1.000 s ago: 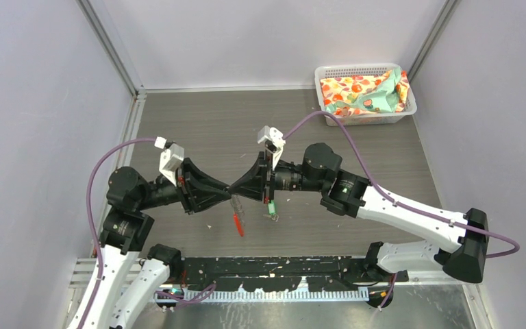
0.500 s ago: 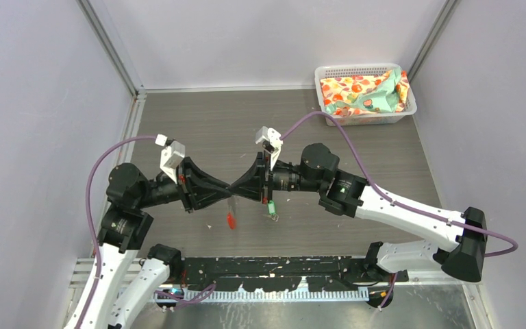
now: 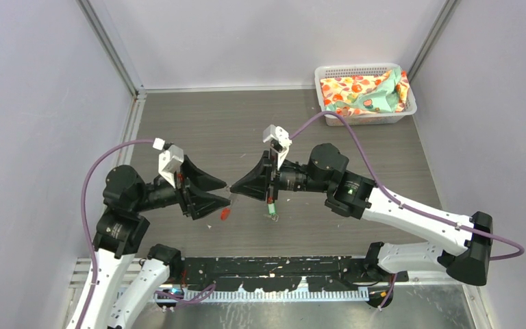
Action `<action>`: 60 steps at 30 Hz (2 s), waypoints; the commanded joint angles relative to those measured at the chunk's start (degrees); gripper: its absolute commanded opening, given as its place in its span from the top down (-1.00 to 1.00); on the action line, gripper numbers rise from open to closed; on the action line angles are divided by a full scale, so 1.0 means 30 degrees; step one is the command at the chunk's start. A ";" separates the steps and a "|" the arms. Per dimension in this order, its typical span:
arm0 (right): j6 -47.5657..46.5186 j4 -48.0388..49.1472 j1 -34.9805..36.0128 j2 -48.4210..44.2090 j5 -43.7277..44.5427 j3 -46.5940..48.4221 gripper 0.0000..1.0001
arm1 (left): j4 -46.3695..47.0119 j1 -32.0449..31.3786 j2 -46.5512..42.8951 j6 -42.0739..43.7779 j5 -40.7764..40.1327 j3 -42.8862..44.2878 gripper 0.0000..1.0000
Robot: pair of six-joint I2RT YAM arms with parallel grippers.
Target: Put the keys on the keyring
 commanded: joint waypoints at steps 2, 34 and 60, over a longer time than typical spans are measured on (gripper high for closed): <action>-0.0104 0.0629 0.0071 -0.0813 -0.0111 0.0456 0.98 | 0.0337 0.0024 -0.0456 0.0434 0.0816 0.0855 -0.11; 0.1362 0.2348 0.0071 0.0249 -0.1777 0.0715 0.98 | 0.1502 0.0024 -0.0635 0.0424 0.0522 -0.0167 0.05; 0.2079 0.3552 0.0067 0.0418 -0.1939 0.0461 0.98 | 0.1747 0.0024 -0.0870 -0.0050 0.1079 -0.0405 0.56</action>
